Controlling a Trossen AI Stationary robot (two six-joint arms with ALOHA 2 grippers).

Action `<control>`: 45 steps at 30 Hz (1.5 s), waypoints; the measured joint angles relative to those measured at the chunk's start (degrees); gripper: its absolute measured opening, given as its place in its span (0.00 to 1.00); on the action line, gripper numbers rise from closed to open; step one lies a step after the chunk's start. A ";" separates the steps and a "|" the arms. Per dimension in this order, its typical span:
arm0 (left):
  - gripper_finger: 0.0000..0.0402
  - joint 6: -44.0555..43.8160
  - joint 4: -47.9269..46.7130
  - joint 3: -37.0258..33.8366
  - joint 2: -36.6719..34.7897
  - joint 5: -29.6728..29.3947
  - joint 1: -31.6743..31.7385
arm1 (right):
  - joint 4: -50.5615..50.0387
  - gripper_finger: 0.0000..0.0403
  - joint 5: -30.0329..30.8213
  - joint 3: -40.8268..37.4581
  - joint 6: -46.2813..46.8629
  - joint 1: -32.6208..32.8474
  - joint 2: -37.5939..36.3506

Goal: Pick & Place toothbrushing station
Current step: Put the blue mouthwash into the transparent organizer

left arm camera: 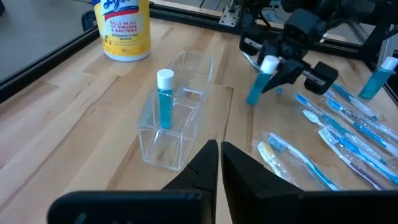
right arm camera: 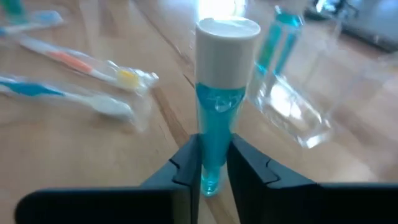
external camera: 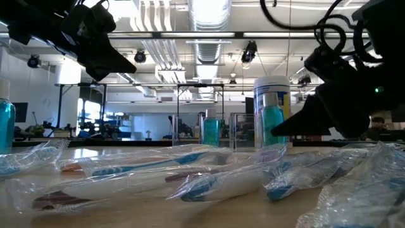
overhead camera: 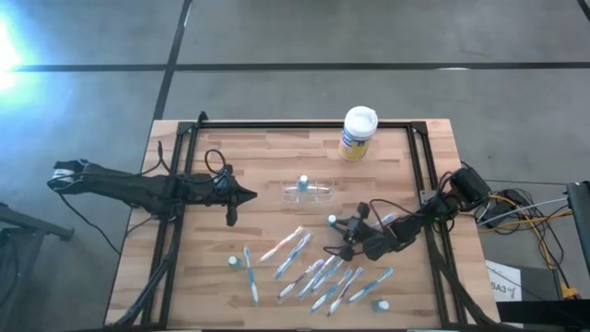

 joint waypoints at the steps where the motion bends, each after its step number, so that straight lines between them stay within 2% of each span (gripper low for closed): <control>1: 0.06 0.06 0.02 0.00 0.00 0.00 0.00 | 1.44 0.12 -0.63 0.00 -2.09 0.00 -0.35; 5: 0.06 0.09 0.94 0.01 0.00 0.00 0.00 | 5.06 0.10 -4.48 0.12 -9.34 -0.22 -3.18; 10: 0.06 1.19 4.17 0.02 0.00 0.45 0.00 | 5.20 0.10 -10.41 0.26 -15.75 -1.83 -10.13; 16: 0.06 2.92 6.63 1.89 0.27 4.74 0.00 | 4.98 0.09 -19.34 0.24 -24.46 -5.88 -21.06; 20: 0.05 2.93 5.60 4.65 1.55 5.09 0.00 | -1.77 0.09 -19.84 0.20 -21.34 -8.22 -26.77; 23: 0.04 2.98 3.94 6.52 2.80 5.33 0.00 | -8.06 0.09 -19.77 -0.09 -16.65 -9.00 -28.37; 28: 0.03 3.40 3.50 8.19 5.30 5.55 -0.02 | -9.02 0.05 -20.37 -1.54 -8.85 -8.83 -25.41; 37: 0.03 3.42 3.26 9.49 8.18 6.32 -0.07 | -11.90 0.02 -30.52 -1.75 6.73 -8.85 -11.51; 41: 0.03 3.42 3.44 9.84 8.38 6.40 -0.07 | -11.68 0.02 -32.73 -0.56 8.49 -9.02 -6.83; 45: 0.03 3.42 3.41 9.84 8.39 6.43 -0.07 | -11.84 0.02 -33.10 0.72 4.87 -9.03 -6.22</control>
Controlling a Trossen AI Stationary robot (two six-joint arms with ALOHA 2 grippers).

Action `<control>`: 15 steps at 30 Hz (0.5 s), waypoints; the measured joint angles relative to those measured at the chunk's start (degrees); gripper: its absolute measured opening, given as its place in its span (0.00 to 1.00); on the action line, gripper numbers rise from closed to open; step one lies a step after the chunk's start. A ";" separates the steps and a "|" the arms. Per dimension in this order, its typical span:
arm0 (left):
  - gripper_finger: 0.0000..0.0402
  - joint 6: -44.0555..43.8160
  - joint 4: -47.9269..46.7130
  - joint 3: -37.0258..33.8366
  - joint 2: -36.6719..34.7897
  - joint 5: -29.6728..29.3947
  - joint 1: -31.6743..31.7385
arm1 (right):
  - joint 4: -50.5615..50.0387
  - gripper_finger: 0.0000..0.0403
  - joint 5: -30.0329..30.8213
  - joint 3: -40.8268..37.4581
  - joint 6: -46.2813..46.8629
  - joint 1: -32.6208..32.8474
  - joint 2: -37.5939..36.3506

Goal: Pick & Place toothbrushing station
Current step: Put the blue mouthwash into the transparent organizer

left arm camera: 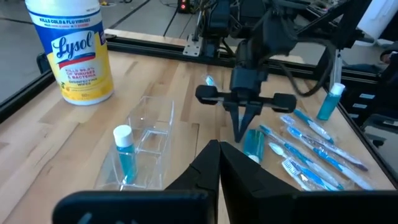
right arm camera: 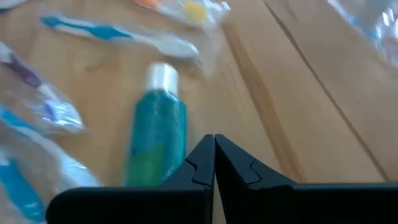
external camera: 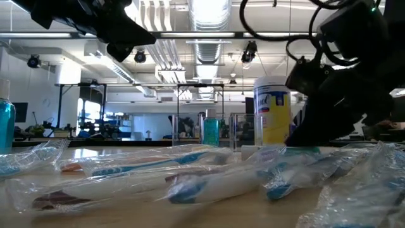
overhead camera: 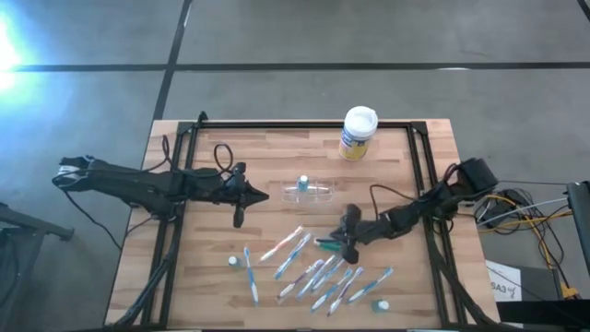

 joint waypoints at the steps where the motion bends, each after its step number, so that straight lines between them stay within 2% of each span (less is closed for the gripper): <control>1: 0.03 0.00 -0.03 0.00 0.00 0.04 0.00 | 0.03 0.02 -0.17 0.27 -1.08 0.00 -0.66; 5: 0.03 -0.08 -0.47 -0.02 0.04 1.00 -0.04 | -0.88 0.04 -0.65 0.48 -3.82 0.02 -6.35; 7: 0.03 -0.42 -1.06 -0.04 0.04 1.03 -0.15 | -4.38 0.08 -3.85 0.96 -3.87 -0.09 -10.48; 9: 0.03 -0.46 -1.96 -0.04 0.04 1.03 -0.20 | -12.08 0.15 -7.26 2.99 -3.05 -0.16 -13.98; 11: 0.03 -0.46 -2.76 -0.09 0.04 1.03 -0.23 | -22.11 0.24 -7.68 6.75 -1.76 0.14 -16.20; 15: 0.04 -0.44 -3.01 -0.09 0.04 1.00 -0.26 | -39.80 0.43 -7.61 15.70 -0.60 1.12 -14.92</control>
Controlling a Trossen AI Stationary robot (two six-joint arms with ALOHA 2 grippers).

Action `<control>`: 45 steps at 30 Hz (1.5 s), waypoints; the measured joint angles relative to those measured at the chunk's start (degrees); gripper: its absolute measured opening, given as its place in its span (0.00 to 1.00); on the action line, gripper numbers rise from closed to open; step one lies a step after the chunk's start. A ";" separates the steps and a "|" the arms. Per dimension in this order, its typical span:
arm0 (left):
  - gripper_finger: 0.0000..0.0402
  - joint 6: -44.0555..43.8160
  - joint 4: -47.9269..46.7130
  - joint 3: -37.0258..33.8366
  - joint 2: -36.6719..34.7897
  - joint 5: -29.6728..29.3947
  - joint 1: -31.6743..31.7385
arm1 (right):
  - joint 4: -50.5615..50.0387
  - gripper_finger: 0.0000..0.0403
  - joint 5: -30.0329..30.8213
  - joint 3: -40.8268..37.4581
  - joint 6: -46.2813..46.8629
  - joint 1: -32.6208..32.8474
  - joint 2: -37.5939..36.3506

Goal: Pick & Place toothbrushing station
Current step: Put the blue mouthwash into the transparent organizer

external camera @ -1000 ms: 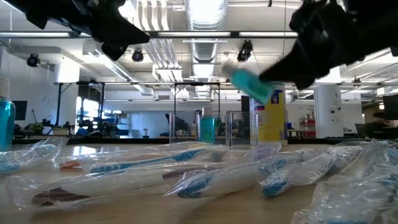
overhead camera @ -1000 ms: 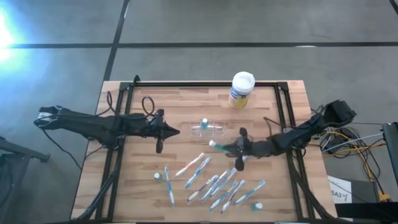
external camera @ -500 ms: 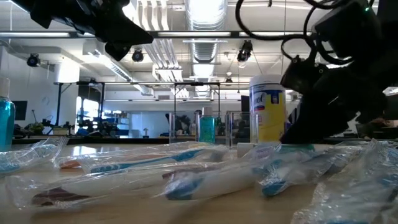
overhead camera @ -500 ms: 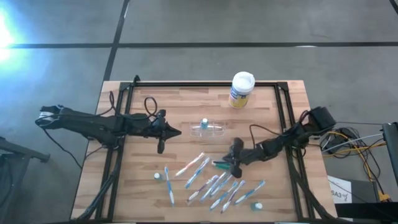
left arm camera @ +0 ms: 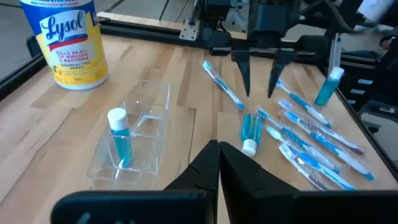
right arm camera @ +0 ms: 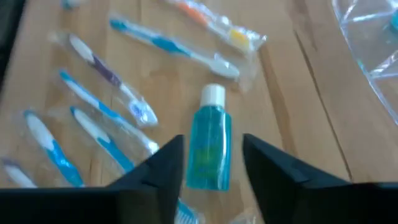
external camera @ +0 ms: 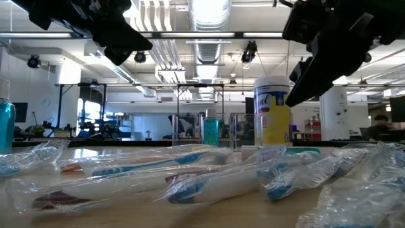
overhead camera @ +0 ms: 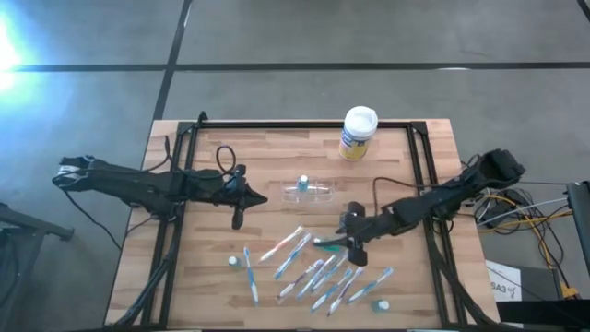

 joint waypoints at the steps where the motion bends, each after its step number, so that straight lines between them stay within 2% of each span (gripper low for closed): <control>1: 0.04 0.00 0.00 -0.01 0.00 -0.02 0.00 | -2.40 0.47 -0.03 1.99 -0.12 0.26 0.91; 6: 0.04 -0.02 -0.07 -0.02 0.00 -0.02 -0.08 | -9.07 0.67 -0.07 8.61 -2.27 0.42 6.95; 10: 0.04 -0.02 -0.35 -0.04 0.00 0.13 -0.17 | -11.46 0.77 -0.04 11.05 -2.38 0.34 11.78; 14: 0.05 0.00 -0.62 -0.04 0.04 0.24 -0.17 | -11.75 0.80 0.03 12.49 -2.46 0.12 16.16; 19: 0.04 0.11 -0.97 -0.05 0.04 0.32 -0.17 | -10.99 0.79 0.41 13.81 -3.67 -0.31 20.11; 26: 0.05 0.02 -1.10 -0.09 0.04 0.33 -0.17 | -10.80 0.67 -0.33 14.14 -4.58 -0.83 23.16; 38: 0.05 0.00 -1.10 -0.09 0.04 0.33 -0.17 | -11.11 0.20 0.50 14.09 -6.35 -0.93 21.89; 41: 0.06 0.00 -1.10 -0.09 0.04 0.33 -0.17 | -11.13 0.15 0.80 14.07 -6.53 -0.91 21.86; 45: 0.05 0.00 -1.10 -0.09 0.04 0.33 -0.17 | -11.29 0.14 2.05 13.97 -6.54 -0.87 21.42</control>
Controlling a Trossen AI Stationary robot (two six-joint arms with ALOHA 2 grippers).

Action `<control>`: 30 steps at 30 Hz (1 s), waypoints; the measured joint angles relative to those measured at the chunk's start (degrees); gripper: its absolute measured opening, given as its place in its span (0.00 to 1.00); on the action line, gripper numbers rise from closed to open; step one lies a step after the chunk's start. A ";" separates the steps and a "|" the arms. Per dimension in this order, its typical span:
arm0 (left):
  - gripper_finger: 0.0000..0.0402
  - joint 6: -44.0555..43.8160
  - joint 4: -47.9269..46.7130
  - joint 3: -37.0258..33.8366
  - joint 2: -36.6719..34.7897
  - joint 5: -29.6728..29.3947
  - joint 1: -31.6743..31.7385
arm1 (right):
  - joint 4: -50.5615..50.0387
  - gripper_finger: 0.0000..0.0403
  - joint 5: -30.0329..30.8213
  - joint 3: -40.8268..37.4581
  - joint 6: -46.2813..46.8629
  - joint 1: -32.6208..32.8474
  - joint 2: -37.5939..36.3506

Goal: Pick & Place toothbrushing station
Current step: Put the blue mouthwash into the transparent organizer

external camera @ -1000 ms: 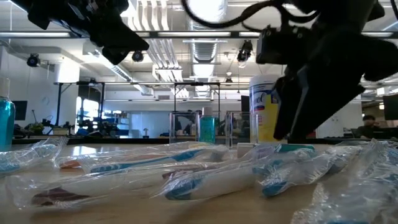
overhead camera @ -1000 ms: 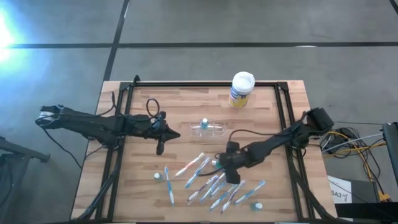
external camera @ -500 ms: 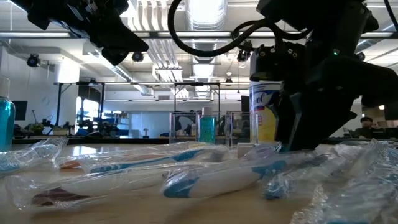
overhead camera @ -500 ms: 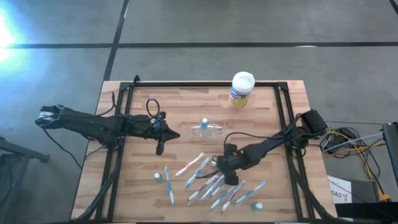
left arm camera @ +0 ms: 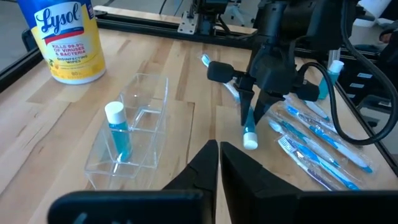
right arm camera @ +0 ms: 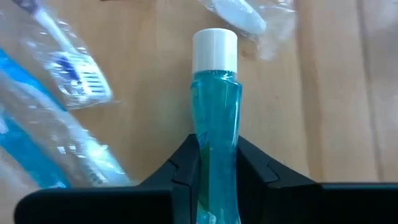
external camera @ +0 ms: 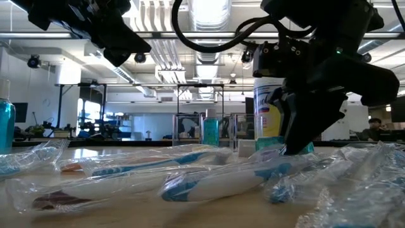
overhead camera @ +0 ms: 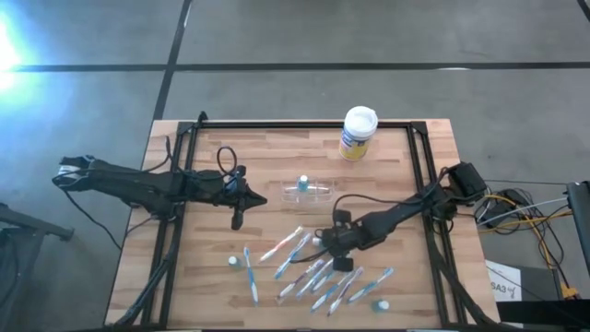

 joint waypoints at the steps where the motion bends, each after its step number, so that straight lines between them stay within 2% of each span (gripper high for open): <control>1: 0.05 0.00 0.00 0.00 0.00 0.00 0.00 | -0.17 0.14 0.89 -0.11 -0.03 0.02 -0.27; 6: 0.05 -0.02 0.02 0.00 0.00 0.00 -0.02 | 0.01 0.14 4.61 -1.03 -1.40 0.04 -2.73; 10: 0.06 -0.01 0.21 0.00 0.00 0.00 -0.02 | 7.14 0.14 7.19 -4.18 -5.11 0.28 -7.95; 14: 0.06 -0.12 0.22 0.00 0.00 0.15 0.00 | 24.78 0.14 7.13 -11.30 -12.12 0.24 -15.76; 17: 0.06 -0.37 0.26 0.03 0.02 0.25 -0.02 | 39.64 0.14 4.48 -18.11 -18.08 -0.49 -21.38; 21: 0.06 0.06 0.25 0.95 0.48 1.02 -0.09 | 53.74 0.14 2.88 -25.71 -23.34 -3.03 -26.19; 25: 0.06 -0.79 -1.01 4.12 2.55 1.67 -0.13 | 65.85 0.14 2.83 -31.55 -25.95 -5.90 -27.65; 30: 0.06 -0.52 -12.59 15.36 9.70 1.66 -0.13 | 77.52 0.14 2.66 -36.70 -26.56 -8.61 -25.78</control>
